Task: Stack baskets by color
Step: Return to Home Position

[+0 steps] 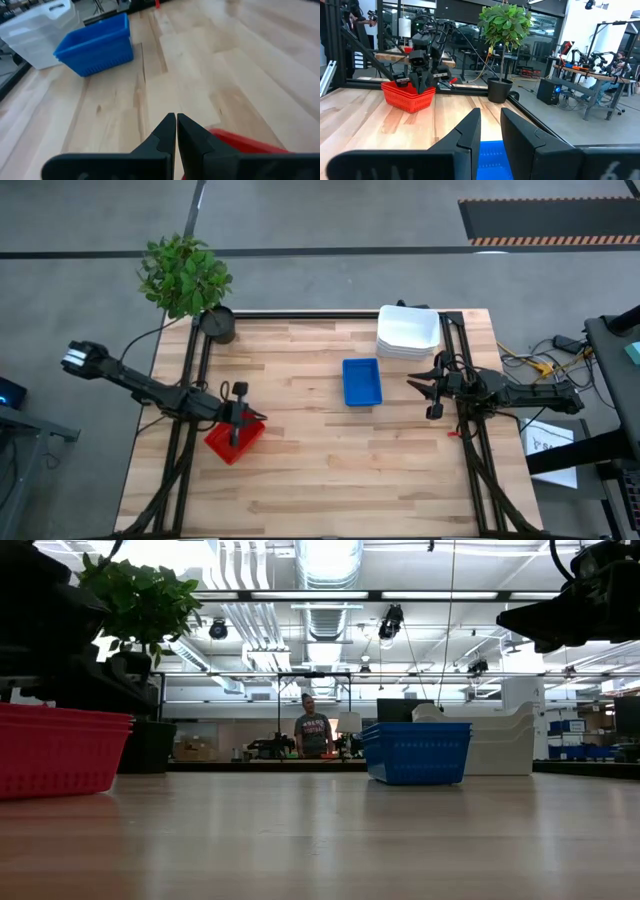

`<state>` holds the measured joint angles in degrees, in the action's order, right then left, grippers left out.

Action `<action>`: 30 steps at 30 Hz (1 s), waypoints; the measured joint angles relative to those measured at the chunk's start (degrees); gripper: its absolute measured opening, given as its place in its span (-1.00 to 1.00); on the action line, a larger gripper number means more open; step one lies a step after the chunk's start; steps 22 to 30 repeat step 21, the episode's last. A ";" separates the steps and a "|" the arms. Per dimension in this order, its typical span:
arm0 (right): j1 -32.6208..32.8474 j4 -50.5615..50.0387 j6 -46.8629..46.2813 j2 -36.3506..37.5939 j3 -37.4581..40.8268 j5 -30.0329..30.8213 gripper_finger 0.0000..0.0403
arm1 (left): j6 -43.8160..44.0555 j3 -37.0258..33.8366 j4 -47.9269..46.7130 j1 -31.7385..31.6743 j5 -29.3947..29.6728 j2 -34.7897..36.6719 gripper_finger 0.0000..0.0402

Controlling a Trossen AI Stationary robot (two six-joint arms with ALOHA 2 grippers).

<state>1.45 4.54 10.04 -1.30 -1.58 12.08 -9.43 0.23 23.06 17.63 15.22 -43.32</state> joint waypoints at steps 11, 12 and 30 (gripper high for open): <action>0.01 0.01 -0.01 0.00 -0.01 0.00 -0.66 | 0.02 0.00 -0.07 -0.01 0.02 -6.02 -1.00; 0.01 0.00 -0.02 0.00 -0.01 0.00 -0.66 | 0.06 -0.01 -0.06 -0.01 0.02 -6.46 -1.00; 0.02 -0.01 -0.02 0.00 -0.01 0.00 -0.66 | 0.02 -0.02 -0.23 -0.01 0.00 -9.61 -1.00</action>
